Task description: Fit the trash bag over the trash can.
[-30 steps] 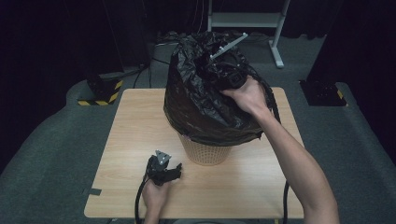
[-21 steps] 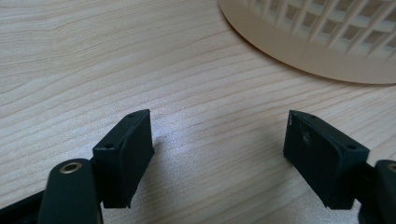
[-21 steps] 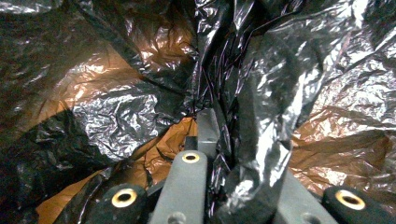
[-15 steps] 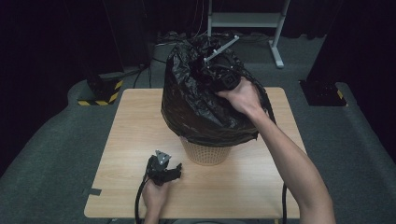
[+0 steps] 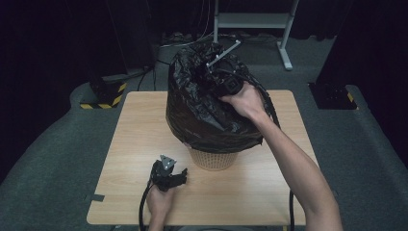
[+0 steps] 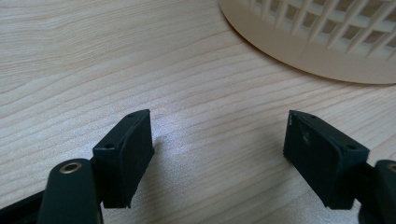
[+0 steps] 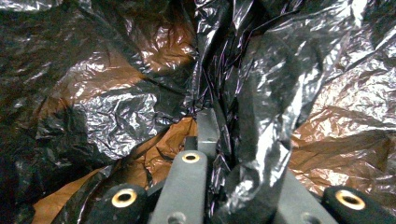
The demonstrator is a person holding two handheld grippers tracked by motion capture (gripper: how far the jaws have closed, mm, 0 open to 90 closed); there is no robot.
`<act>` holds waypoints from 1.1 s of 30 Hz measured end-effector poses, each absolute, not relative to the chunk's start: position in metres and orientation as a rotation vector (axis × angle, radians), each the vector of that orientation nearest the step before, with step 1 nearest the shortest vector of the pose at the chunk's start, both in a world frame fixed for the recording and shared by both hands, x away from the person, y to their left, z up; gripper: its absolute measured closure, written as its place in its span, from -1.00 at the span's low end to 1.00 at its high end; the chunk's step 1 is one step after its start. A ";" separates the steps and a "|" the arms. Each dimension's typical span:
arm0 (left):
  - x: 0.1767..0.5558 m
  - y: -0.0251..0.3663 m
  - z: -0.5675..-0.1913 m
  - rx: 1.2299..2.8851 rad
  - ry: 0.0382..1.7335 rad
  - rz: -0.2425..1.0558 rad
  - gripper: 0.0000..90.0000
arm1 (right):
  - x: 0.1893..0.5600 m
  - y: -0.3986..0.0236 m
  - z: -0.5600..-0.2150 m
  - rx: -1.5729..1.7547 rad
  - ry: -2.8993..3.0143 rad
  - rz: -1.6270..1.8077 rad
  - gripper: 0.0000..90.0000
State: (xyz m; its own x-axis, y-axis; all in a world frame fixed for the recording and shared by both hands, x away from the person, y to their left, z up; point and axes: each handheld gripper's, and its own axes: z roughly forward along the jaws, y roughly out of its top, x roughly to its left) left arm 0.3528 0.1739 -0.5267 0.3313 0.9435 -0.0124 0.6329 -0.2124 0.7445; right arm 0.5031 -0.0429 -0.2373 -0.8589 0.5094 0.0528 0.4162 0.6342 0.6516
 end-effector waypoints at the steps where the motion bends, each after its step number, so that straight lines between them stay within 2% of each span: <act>1: 0.353 0.174 -0.527 1.939 1.382 0.603 -0.47 | 0.503 -0.043 -0.238 0.778 2.717 1.028 0.97; 33: 0.353 0.174 -0.527 1.940 1.381 0.605 -0.47 | 0.512 -0.032 -0.263 0.809 2.791 0.891 0.97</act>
State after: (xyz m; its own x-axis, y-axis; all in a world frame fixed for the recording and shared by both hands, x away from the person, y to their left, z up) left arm 0.3528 0.1739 -0.5267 0.3315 0.9434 -0.0104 0.6321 -0.2139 0.7448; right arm 0.5123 -0.0324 -0.2630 -0.8536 0.5173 0.0623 0.4577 0.6873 0.5640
